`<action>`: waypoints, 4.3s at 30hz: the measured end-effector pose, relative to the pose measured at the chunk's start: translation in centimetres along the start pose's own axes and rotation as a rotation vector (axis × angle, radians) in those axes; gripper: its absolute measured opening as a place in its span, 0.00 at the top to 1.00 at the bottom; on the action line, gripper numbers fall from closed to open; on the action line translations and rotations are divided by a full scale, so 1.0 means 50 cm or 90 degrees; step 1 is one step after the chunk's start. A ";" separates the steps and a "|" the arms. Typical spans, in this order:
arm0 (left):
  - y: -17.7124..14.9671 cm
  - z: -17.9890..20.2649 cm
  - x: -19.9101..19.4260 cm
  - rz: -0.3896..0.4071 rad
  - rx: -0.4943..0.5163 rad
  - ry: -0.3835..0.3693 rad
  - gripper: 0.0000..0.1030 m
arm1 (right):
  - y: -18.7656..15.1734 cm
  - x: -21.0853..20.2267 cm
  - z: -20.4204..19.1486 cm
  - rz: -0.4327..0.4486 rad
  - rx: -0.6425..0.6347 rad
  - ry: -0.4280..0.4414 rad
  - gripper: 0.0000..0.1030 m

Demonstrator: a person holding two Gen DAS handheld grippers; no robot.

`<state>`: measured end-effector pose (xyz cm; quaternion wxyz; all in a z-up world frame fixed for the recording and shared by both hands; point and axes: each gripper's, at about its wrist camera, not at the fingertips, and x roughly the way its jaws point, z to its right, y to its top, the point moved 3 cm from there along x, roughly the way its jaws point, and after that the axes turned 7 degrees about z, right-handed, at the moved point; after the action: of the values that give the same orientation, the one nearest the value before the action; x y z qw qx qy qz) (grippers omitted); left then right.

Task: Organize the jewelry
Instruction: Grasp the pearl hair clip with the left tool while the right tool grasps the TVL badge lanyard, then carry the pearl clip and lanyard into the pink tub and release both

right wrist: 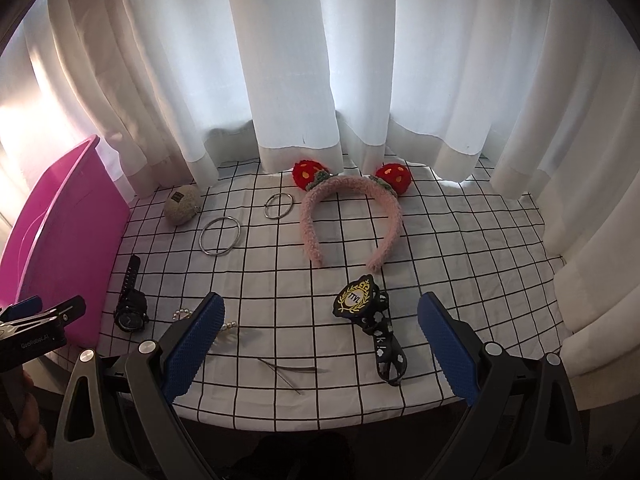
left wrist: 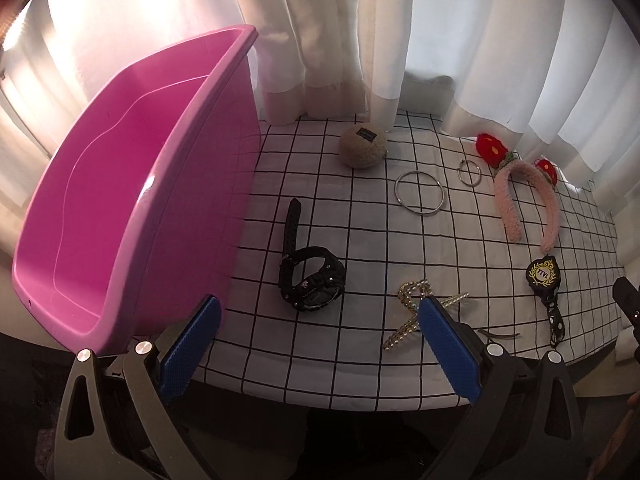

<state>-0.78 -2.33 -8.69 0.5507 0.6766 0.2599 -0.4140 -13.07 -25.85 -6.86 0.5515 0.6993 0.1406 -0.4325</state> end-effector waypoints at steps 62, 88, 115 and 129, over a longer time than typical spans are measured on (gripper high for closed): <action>-0.111 0.219 0.256 -0.029 0.017 -0.045 0.08 | -0.093 0.348 0.111 -0.110 -0.116 0.039 0.10; -0.099 0.215 0.193 0.027 0.036 -0.099 0.80 | -0.100 0.270 0.070 -0.042 -0.123 0.122 0.91; -0.009 0.134 0.047 0.130 -0.005 -0.132 0.94 | 0.015 0.144 -0.041 0.053 -0.167 0.172 0.91; 0.166 -0.109 -0.197 0.314 -0.098 -0.056 0.94 | 0.259 -0.052 -0.399 0.232 -0.290 0.375 0.91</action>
<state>2.25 1.79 4.33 0.6956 0.6570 0.0931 -0.2753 3.09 -11.87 3.90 0.6961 0.6665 0.2583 -0.0669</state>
